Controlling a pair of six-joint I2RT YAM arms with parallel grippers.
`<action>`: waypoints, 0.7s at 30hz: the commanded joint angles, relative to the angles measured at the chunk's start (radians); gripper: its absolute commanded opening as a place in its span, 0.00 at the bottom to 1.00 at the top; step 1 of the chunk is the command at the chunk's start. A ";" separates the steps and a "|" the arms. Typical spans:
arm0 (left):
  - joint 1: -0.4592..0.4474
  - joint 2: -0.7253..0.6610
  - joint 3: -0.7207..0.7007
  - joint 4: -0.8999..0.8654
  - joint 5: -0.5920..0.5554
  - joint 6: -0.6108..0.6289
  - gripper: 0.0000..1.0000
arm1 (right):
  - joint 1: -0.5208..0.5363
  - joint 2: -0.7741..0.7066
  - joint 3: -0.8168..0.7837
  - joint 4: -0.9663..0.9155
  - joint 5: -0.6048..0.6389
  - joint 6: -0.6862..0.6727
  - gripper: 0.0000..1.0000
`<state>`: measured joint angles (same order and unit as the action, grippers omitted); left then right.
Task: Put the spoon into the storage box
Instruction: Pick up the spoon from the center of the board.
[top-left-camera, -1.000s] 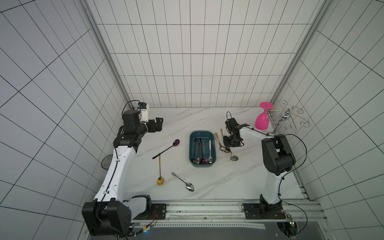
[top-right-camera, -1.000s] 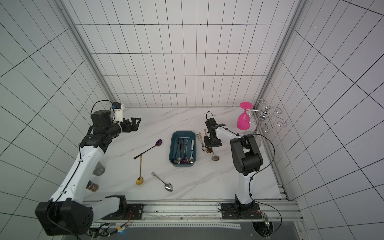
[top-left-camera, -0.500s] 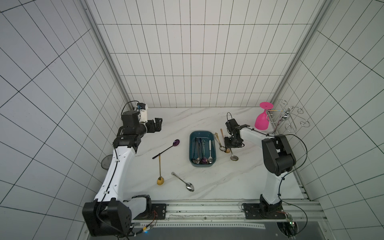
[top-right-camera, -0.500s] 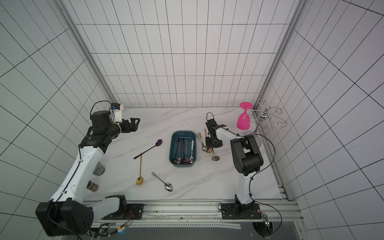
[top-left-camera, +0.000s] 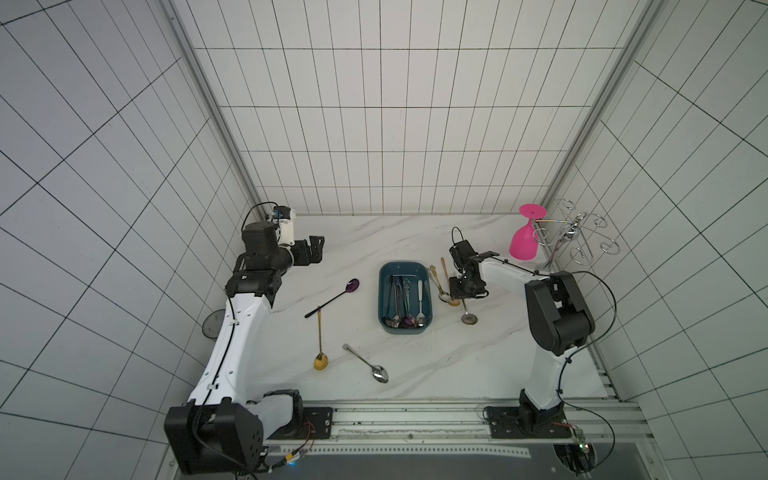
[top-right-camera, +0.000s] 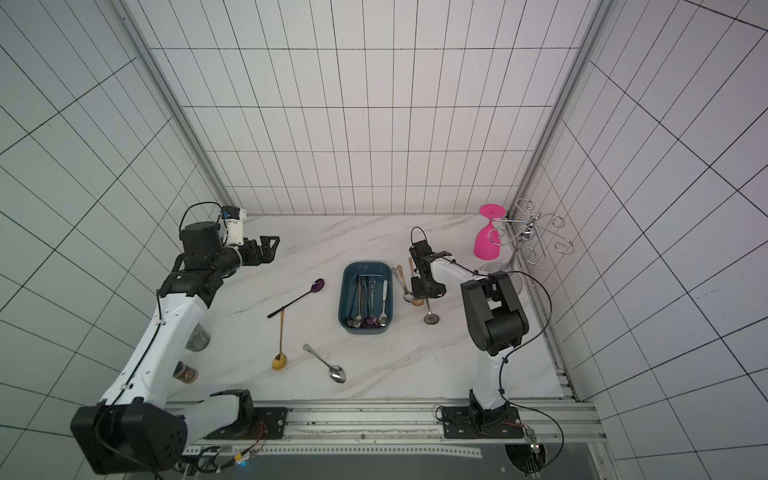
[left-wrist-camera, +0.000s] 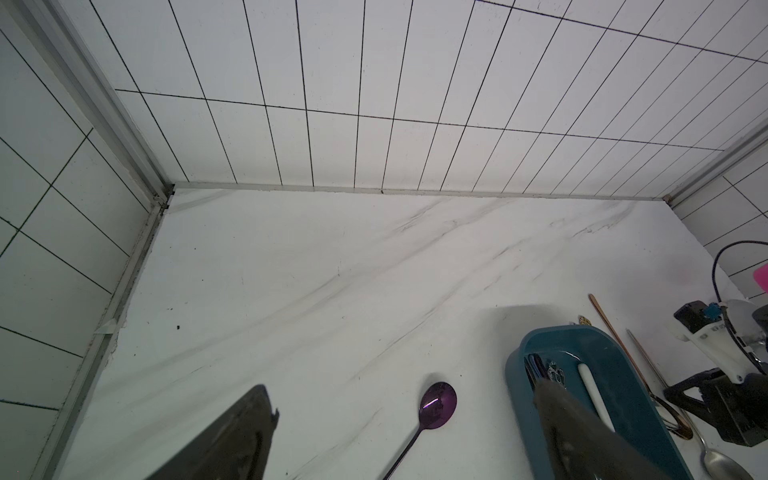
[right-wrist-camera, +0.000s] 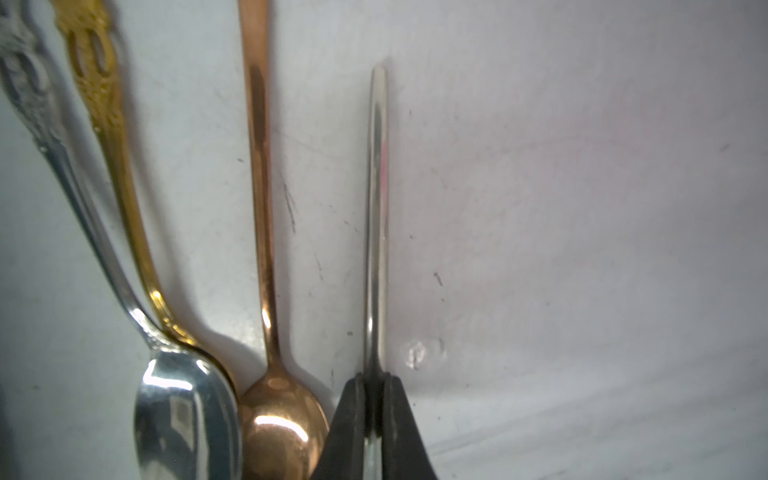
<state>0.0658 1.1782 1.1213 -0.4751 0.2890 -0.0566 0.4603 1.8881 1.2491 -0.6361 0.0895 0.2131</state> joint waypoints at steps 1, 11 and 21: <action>0.005 -0.020 -0.011 0.022 0.000 -0.008 0.99 | 0.009 -0.082 0.010 -0.087 0.032 -0.007 0.04; 0.012 -0.023 -0.021 0.025 0.003 -0.003 0.99 | 0.062 -0.176 0.114 -0.186 -0.048 0.090 0.05; 0.015 -0.025 -0.017 0.023 0.001 -0.003 0.99 | 0.219 -0.089 0.297 -0.131 -0.095 0.249 0.05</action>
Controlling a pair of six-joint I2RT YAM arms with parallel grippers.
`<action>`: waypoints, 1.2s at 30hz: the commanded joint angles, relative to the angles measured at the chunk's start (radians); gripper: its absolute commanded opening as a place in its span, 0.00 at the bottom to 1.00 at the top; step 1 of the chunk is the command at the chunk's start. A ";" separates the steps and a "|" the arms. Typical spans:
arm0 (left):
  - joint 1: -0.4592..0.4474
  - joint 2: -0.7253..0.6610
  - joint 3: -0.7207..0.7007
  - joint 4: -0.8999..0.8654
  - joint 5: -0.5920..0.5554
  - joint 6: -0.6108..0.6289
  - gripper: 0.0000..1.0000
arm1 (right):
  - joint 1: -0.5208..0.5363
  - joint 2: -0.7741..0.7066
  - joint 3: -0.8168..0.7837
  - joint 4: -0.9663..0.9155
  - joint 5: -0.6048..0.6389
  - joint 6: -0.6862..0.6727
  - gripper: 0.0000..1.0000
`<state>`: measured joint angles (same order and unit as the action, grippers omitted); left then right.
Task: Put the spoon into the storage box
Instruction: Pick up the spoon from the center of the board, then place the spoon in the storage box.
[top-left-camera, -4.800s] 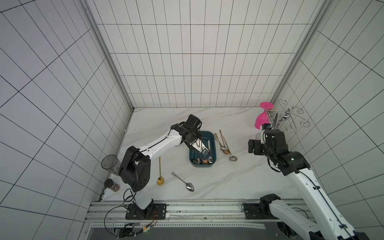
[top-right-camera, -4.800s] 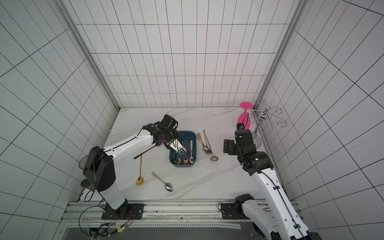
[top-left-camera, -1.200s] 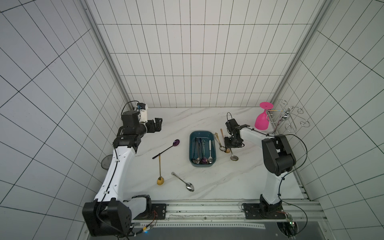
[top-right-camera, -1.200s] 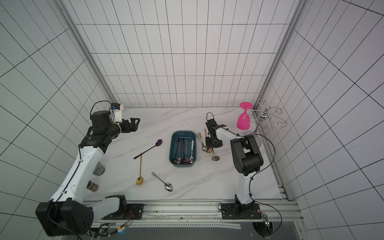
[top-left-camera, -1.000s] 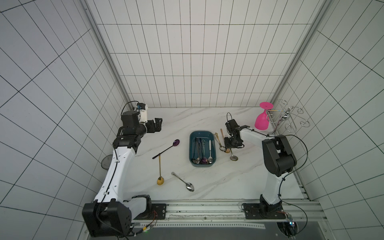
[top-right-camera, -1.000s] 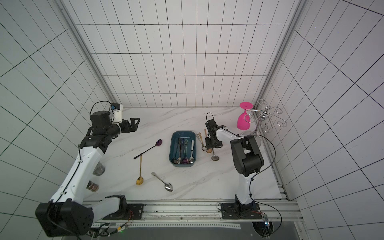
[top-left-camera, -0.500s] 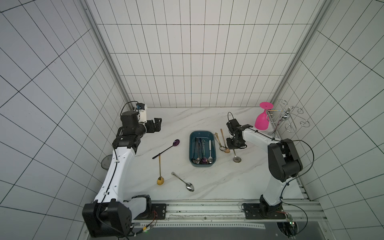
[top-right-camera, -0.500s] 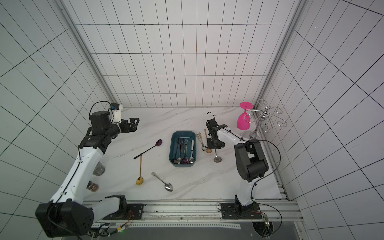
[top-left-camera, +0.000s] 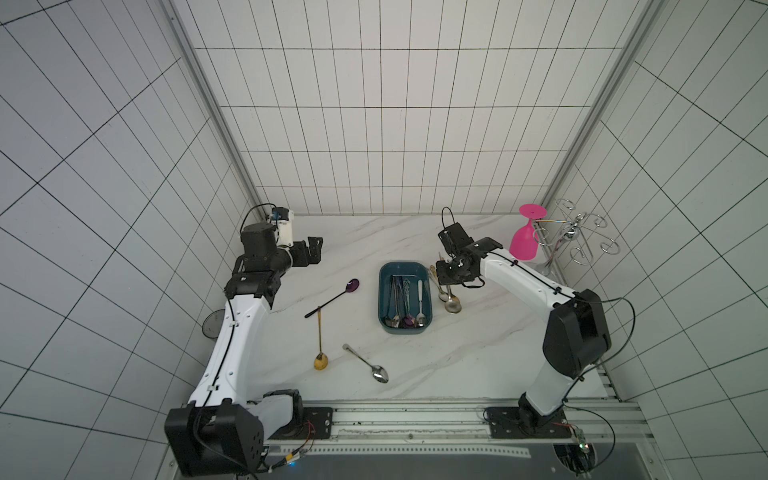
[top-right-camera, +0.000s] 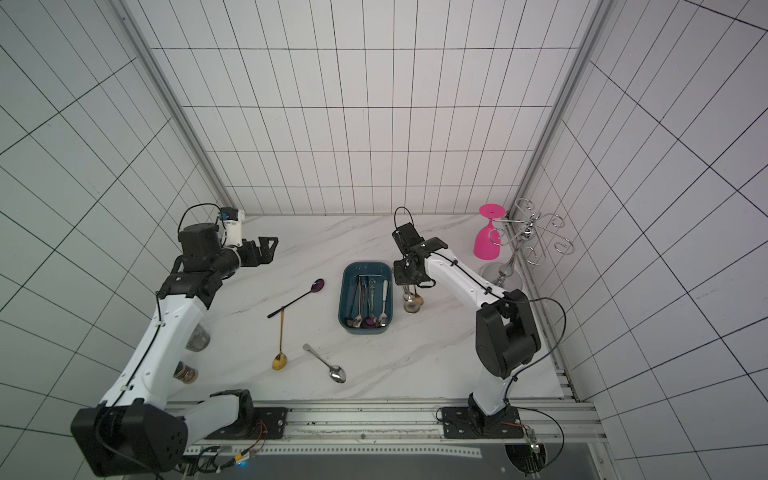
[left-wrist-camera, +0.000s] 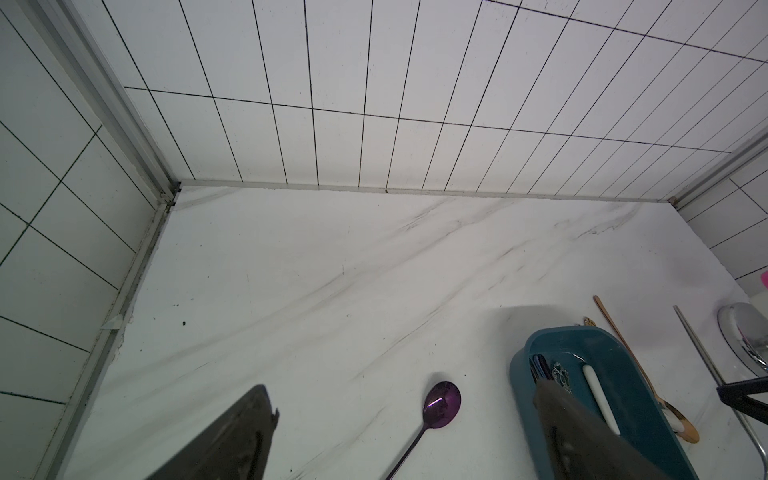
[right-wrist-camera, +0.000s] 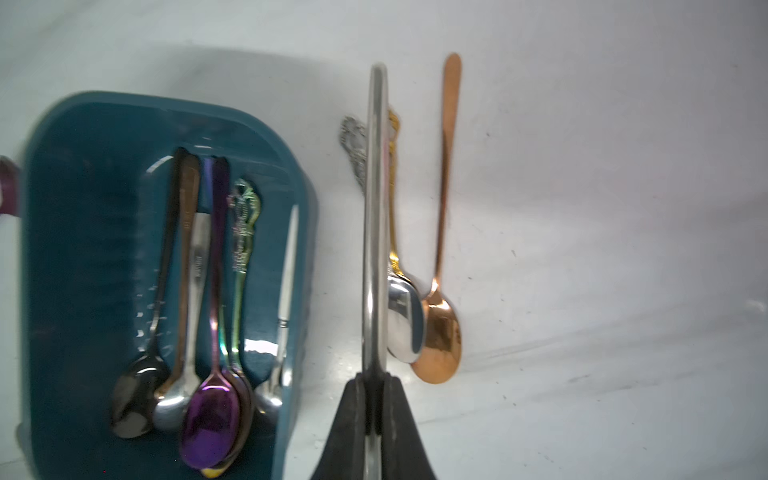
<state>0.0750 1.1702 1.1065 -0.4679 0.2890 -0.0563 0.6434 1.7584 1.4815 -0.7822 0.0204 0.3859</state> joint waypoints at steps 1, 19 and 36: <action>0.005 -0.019 -0.005 0.019 0.003 -0.005 0.99 | 0.047 0.048 0.072 0.033 -0.029 0.095 0.05; 0.004 -0.015 -0.012 0.023 0.018 -0.001 0.99 | 0.127 0.187 0.095 0.148 -0.078 0.251 0.10; 0.004 -0.009 0.002 -0.068 0.092 0.187 0.99 | 0.120 0.041 0.066 0.109 0.036 0.178 0.41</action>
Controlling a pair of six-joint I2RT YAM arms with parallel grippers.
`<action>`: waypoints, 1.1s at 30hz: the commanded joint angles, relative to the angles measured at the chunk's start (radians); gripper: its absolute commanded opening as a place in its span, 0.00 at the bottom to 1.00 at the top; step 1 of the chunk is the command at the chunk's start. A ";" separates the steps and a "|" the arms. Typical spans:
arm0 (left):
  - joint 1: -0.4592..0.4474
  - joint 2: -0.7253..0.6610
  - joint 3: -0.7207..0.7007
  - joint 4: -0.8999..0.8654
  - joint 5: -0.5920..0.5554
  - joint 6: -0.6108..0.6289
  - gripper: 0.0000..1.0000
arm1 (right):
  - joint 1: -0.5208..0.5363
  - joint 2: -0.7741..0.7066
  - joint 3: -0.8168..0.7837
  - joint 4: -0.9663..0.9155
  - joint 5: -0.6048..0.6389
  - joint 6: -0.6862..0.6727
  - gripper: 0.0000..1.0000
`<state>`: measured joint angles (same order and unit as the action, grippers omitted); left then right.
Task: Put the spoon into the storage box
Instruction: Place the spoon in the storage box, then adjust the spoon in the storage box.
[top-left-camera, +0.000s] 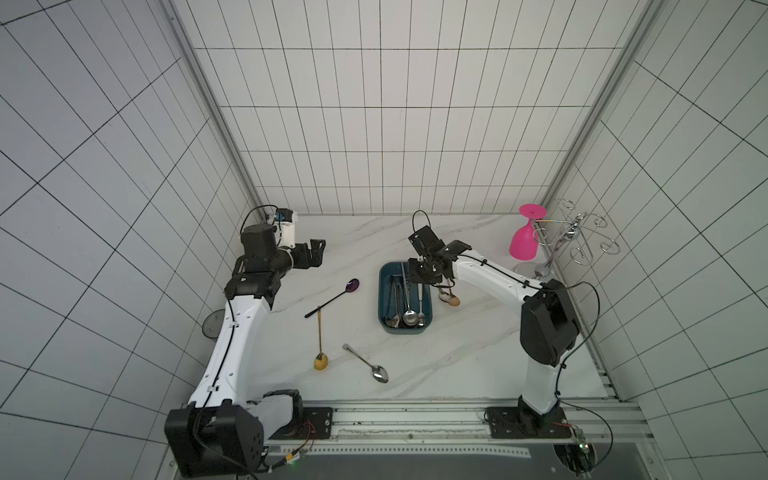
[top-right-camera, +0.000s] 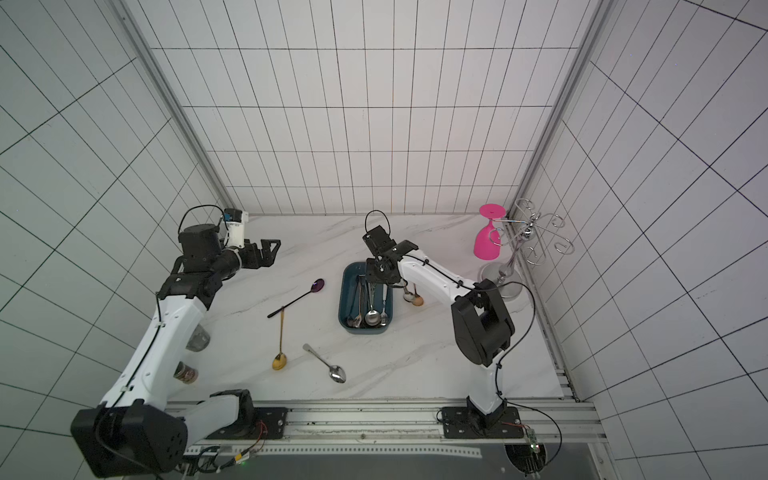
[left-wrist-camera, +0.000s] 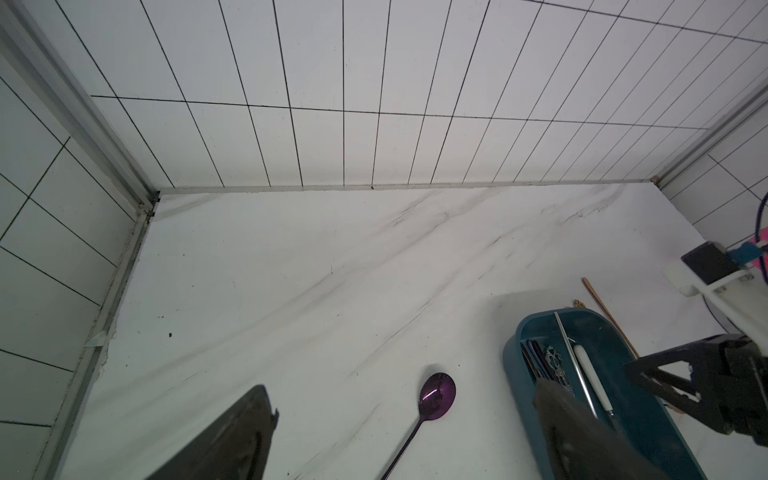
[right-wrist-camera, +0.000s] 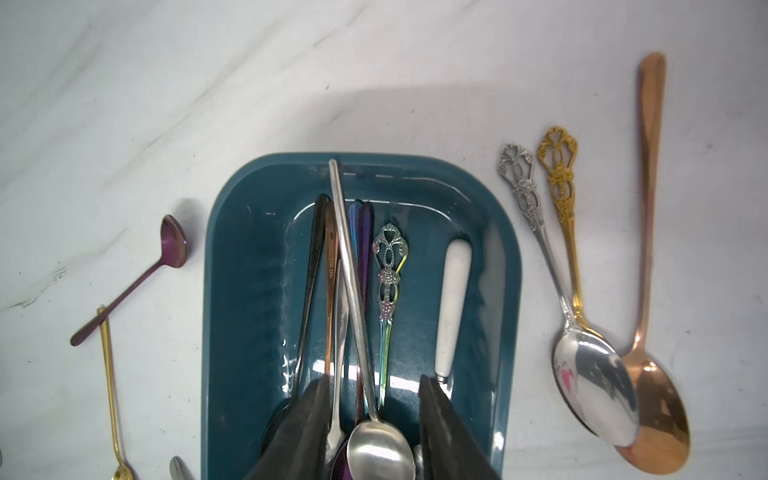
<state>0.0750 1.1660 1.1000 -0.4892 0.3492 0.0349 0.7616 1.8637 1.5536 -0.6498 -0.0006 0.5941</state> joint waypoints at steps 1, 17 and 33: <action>0.004 -0.007 0.005 -0.058 0.026 0.121 0.99 | 0.000 -0.085 -0.021 -0.017 0.071 -0.038 0.42; 0.003 -0.023 -0.037 -0.039 0.069 0.099 0.99 | 0.007 0.147 0.107 0.038 0.012 -0.042 0.44; -0.004 -0.022 -0.044 -0.032 0.067 0.097 0.99 | 0.004 0.371 0.354 -0.060 0.073 -0.105 0.24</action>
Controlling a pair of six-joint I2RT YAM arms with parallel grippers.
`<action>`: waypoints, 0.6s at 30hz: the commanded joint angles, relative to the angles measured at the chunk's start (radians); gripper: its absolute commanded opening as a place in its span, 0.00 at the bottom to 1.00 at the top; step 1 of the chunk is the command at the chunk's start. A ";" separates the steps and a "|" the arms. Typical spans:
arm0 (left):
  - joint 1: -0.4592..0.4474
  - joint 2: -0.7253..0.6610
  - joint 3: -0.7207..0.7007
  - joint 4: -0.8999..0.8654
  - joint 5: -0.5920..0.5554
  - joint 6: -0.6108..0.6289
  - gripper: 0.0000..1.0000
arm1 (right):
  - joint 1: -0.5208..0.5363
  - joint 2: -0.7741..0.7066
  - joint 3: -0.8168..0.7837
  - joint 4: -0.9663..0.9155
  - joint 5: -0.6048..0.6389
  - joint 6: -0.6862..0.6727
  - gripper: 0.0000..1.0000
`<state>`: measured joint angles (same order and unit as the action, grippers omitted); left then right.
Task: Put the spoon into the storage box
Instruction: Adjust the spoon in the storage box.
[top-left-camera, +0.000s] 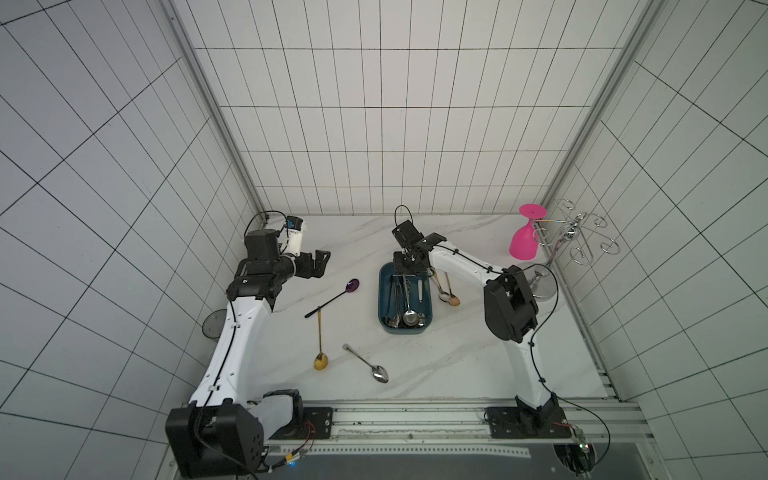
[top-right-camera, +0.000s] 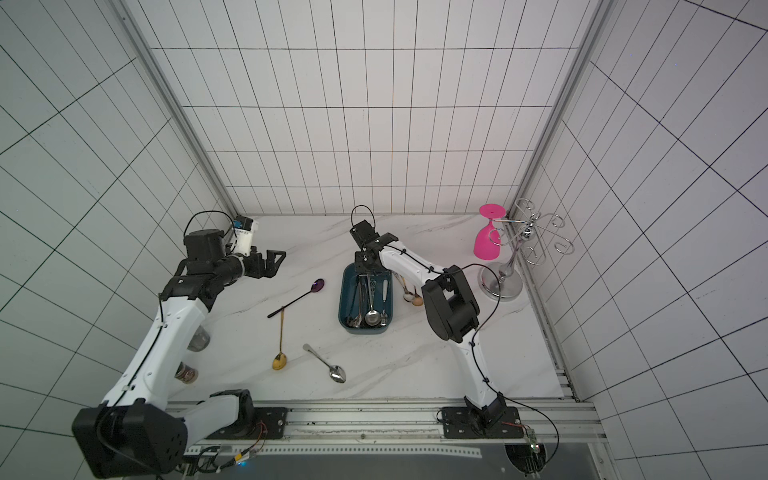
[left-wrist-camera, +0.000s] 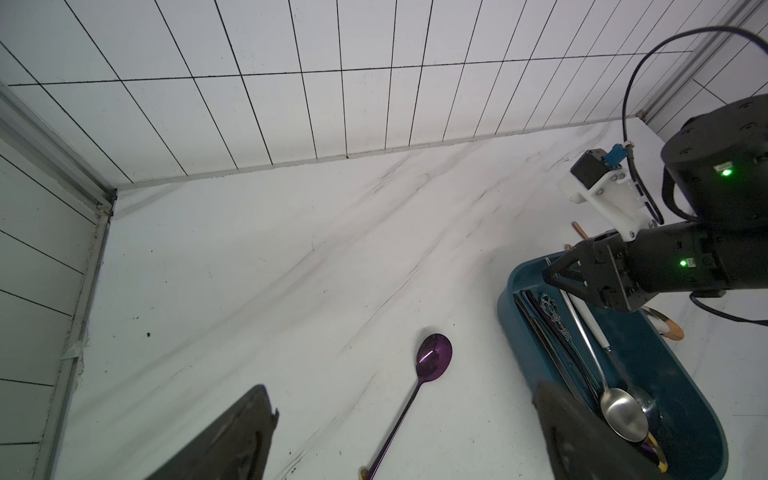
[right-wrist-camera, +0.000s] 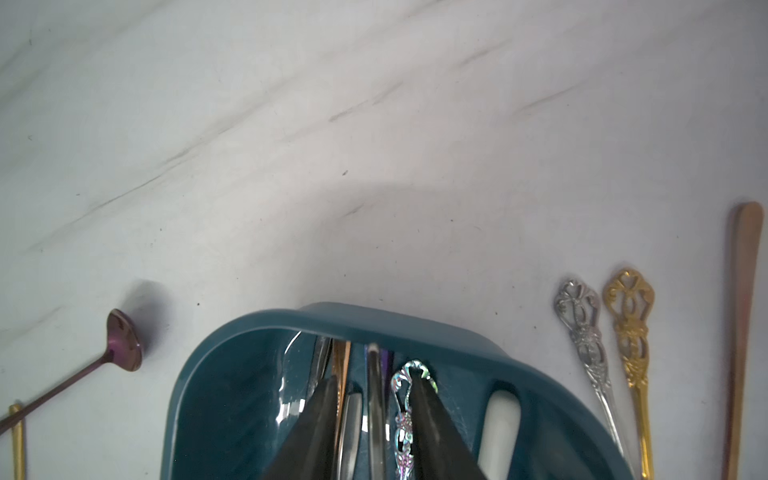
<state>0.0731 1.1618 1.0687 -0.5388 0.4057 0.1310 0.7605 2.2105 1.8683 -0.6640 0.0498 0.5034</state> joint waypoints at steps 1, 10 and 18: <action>-0.003 -0.016 -0.009 0.013 0.009 0.001 0.99 | 0.005 0.023 0.039 -0.050 0.022 -0.013 0.19; -0.002 -0.014 0.000 -0.005 0.001 0.031 0.99 | 0.008 -0.029 -0.021 -0.046 0.038 -0.007 0.00; -0.003 -0.023 -0.002 -0.052 -0.017 0.092 0.99 | 0.012 -0.082 -0.094 -0.029 0.027 0.020 0.00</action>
<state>0.0731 1.1603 1.0679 -0.5602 0.3985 0.1867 0.7616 2.1815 1.8164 -0.6781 0.0658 0.5068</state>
